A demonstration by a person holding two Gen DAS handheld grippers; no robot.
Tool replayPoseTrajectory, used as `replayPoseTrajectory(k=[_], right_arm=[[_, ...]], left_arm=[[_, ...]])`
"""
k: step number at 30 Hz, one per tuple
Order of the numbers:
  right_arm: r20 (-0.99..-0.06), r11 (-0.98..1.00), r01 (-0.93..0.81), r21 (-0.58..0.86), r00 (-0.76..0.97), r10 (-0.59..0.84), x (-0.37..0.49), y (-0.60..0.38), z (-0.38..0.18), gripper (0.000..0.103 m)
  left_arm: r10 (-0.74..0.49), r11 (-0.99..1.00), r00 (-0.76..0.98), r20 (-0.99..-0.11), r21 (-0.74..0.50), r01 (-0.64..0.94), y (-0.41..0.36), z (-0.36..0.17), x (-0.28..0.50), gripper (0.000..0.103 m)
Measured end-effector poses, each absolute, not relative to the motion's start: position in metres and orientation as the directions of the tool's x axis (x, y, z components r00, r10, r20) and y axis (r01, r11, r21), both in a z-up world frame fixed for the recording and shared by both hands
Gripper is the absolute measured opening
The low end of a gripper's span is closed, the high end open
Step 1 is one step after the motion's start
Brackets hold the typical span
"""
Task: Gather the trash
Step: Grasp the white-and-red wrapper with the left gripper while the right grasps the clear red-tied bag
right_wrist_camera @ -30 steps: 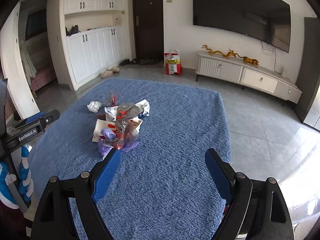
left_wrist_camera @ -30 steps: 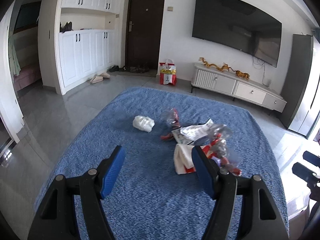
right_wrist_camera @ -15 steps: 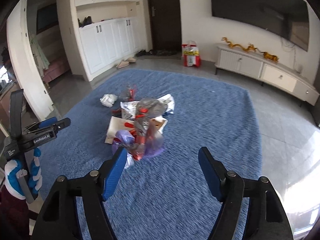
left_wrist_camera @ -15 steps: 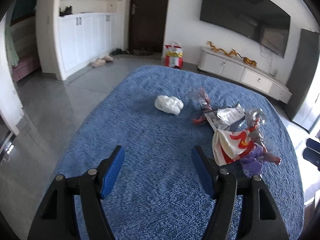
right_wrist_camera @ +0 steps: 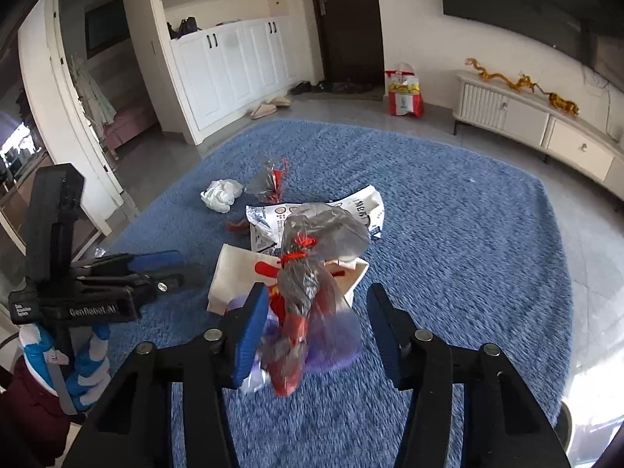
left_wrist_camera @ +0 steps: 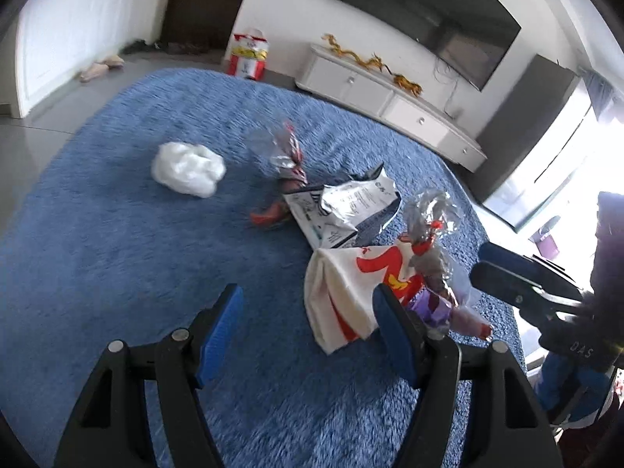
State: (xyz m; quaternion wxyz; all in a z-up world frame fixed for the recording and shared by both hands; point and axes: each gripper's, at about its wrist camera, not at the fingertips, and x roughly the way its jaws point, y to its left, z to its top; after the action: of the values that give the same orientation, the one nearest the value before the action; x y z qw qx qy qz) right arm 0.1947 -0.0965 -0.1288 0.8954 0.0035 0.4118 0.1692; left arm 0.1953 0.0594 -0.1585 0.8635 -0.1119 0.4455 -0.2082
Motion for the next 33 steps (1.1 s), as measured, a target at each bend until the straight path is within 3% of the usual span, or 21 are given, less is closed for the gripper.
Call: replayPoseTrajectory(k=[8, 10, 12, 15, 25, 33], right_arm=[[-0.752, 0.926, -0.335, 0.172, 0.563, 0.343, 0.216, -0.081, -0.144, 0.049], [-0.762, 0.926, -0.335, 0.172, 0.550, 0.341, 0.218, -0.080, -0.150, 0.044], [-0.768, 0.927, -0.325, 0.187, 0.540, 0.344, 0.218, -0.084, -0.155, 0.024], [-0.763, 0.934, -0.300, 0.193, 0.552, 0.335, 0.212, -0.097, -0.156, 0.018], [-0.740, 0.970, -0.148, 0.195, 0.626, 0.244, 0.171, -0.168, -0.142, 0.016], [-0.697, 0.975, -0.097, 0.198, 0.685, 0.209, 0.127, -0.203, -0.119, 0.016]], left_arm=[[-0.512, 0.857, 0.446, -0.734, -0.399, 0.327, 0.040, -0.169, 0.207, 0.056], [-0.521, 0.850, 0.438, -0.733, -0.397, 0.347, 0.034, -0.170, 0.203, 0.050], [-0.522, 0.848, 0.441, -0.730, -0.388, 0.362, 0.029, -0.170, 0.198, 0.042], [-0.554, 0.830, 0.436, -0.710, -0.425, 0.362, 0.031, -0.168, 0.194, 0.033], [-0.542, 0.841, 0.491, -0.682, -0.444, 0.310, 0.046, -0.150, 0.173, 0.023], [-0.489, 0.868, 0.615, -0.619, -0.413, 0.274, 0.074, -0.099, 0.148, 0.022]])
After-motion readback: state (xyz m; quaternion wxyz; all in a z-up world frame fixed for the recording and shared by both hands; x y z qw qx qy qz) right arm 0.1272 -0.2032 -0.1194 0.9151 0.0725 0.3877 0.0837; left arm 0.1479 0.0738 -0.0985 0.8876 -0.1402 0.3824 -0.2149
